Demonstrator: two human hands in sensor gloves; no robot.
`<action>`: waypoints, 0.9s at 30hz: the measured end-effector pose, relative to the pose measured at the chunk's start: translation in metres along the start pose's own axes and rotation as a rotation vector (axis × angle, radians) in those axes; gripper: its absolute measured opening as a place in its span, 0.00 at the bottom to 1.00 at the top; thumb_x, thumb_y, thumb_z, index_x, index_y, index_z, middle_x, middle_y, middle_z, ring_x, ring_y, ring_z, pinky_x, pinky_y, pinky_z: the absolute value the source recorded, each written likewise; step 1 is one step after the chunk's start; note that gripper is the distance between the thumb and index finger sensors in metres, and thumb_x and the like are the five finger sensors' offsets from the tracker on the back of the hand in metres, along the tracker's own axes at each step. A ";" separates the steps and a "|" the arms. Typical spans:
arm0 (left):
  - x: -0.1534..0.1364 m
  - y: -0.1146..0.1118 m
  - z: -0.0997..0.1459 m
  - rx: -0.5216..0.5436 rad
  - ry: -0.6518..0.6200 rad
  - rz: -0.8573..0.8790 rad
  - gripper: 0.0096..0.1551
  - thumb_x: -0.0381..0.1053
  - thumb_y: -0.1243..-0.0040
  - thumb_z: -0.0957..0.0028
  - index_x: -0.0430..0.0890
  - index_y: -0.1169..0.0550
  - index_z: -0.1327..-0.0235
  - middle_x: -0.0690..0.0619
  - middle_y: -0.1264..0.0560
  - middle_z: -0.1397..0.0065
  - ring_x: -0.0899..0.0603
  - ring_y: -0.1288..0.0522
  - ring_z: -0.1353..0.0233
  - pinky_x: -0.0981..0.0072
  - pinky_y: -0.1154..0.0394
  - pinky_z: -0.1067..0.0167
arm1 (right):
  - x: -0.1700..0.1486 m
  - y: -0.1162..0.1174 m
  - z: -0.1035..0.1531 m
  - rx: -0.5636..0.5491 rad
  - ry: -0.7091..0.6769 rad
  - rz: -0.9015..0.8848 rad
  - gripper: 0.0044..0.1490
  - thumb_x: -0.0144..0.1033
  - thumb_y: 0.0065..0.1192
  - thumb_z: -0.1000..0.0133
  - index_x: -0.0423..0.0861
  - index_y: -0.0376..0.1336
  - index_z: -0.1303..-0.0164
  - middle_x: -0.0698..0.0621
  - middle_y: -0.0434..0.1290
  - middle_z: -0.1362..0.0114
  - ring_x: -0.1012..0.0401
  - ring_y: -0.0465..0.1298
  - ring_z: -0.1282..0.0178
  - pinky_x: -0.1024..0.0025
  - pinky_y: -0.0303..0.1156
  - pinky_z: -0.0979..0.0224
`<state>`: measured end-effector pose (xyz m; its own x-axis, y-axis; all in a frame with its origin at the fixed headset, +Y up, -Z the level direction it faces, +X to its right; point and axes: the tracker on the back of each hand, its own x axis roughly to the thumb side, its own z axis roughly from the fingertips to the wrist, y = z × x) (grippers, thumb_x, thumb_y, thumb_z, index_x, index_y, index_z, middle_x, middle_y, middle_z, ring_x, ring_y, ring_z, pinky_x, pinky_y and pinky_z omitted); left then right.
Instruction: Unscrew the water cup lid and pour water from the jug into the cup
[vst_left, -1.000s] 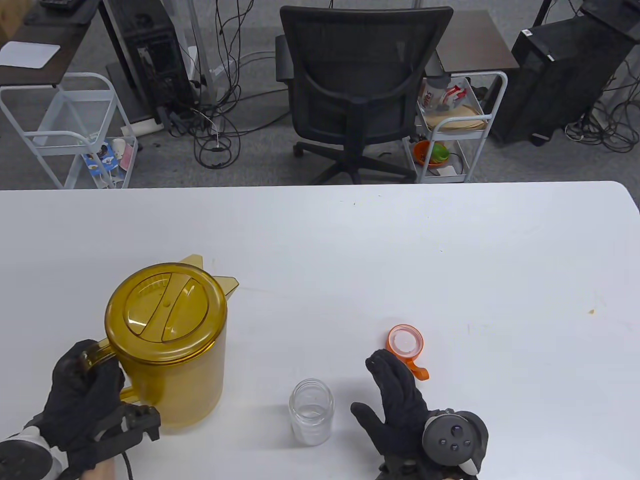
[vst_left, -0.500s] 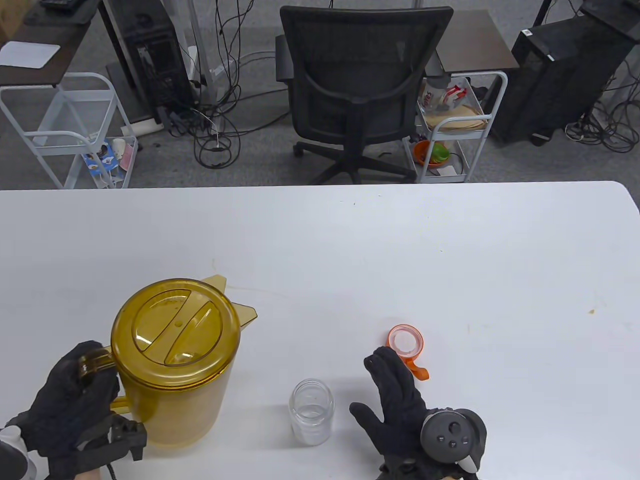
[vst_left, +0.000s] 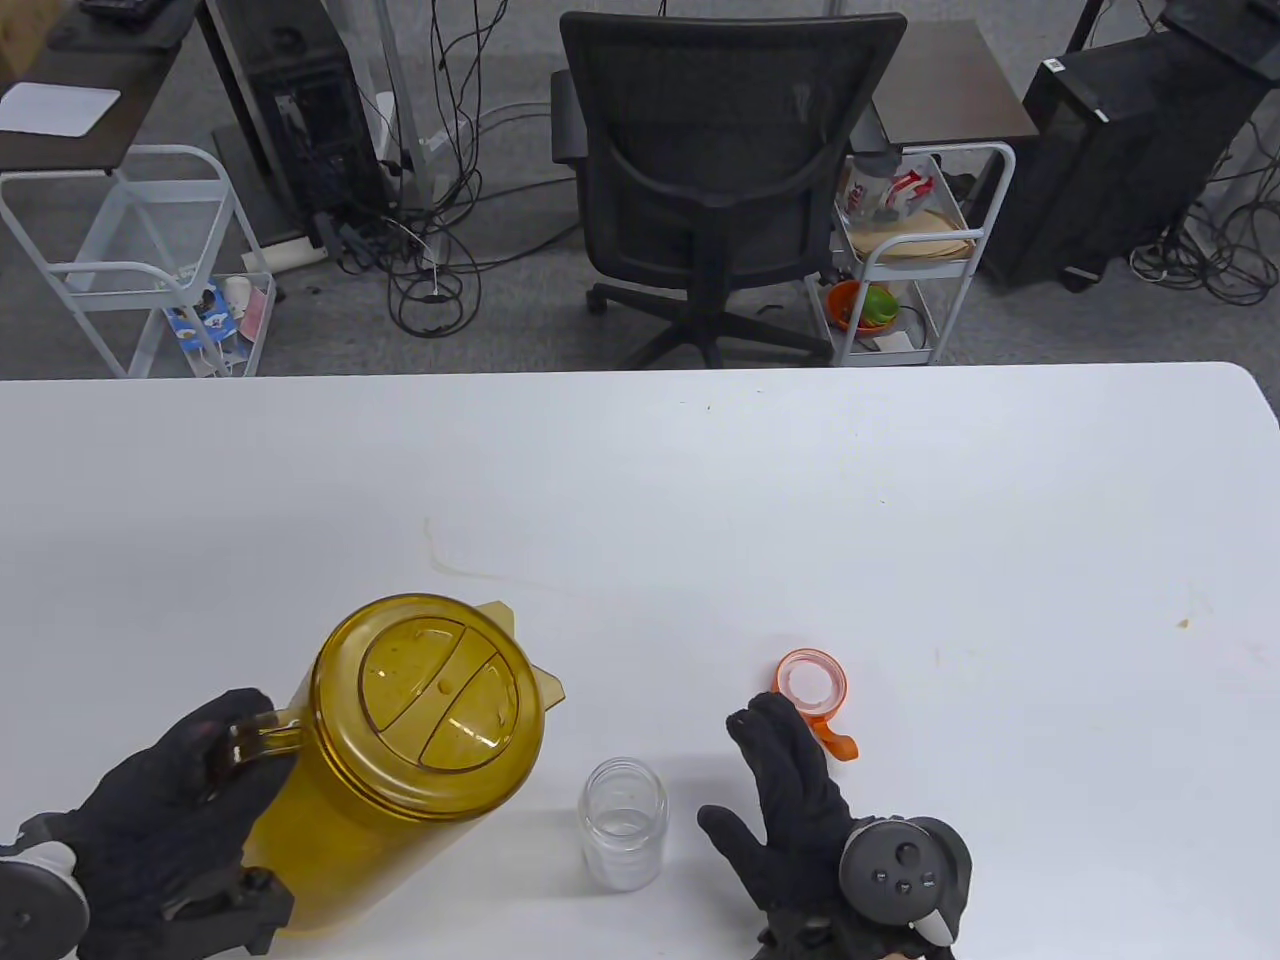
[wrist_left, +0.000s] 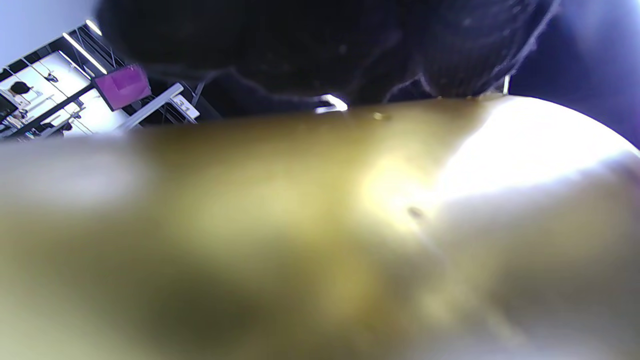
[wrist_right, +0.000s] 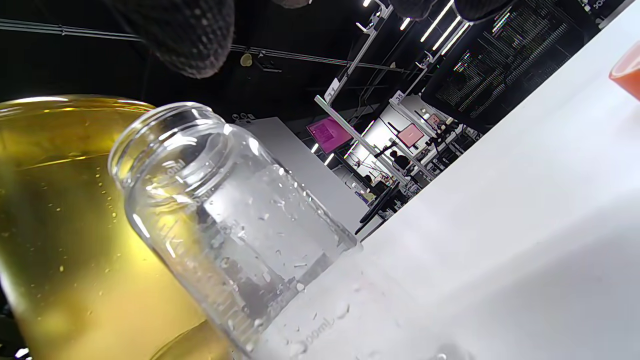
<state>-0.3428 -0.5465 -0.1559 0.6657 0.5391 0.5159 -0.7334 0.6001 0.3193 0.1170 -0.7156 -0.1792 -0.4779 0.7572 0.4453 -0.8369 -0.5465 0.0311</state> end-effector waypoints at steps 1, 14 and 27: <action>0.004 0.002 0.000 -0.013 -0.006 -0.006 0.29 0.69 0.32 0.50 0.58 0.23 0.40 0.64 0.14 0.62 0.58 0.15 0.74 0.64 0.14 0.67 | -0.001 0.000 0.000 0.001 0.001 -0.003 0.51 0.56 0.57 0.40 0.49 0.39 0.15 0.40 0.34 0.13 0.36 0.47 0.14 0.34 0.53 0.19; 0.051 -0.002 -0.005 -0.162 -0.061 -0.116 0.30 0.70 0.32 0.50 0.58 0.23 0.39 0.64 0.14 0.62 0.58 0.15 0.73 0.63 0.14 0.67 | -0.001 0.001 0.000 0.010 0.004 -0.007 0.51 0.57 0.57 0.40 0.48 0.39 0.15 0.40 0.34 0.13 0.36 0.48 0.14 0.35 0.54 0.19; 0.078 -0.015 -0.016 -0.259 -0.039 -0.220 0.31 0.70 0.31 0.52 0.59 0.23 0.38 0.64 0.14 0.62 0.58 0.15 0.74 0.63 0.15 0.67 | -0.001 0.001 0.000 0.020 0.004 -0.012 0.50 0.57 0.56 0.40 0.47 0.42 0.15 0.39 0.35 0.13 0.36 0.48 0.14 0.35 0.54 0.19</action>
<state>-0.2773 -0.5039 -0.1329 0.7946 0.3603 0.4887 -0.5104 0.8323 0.2163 0.1165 -0.7164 -0.1794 -0.4689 0.7651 0.4412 -0.8371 -0.5444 0.0543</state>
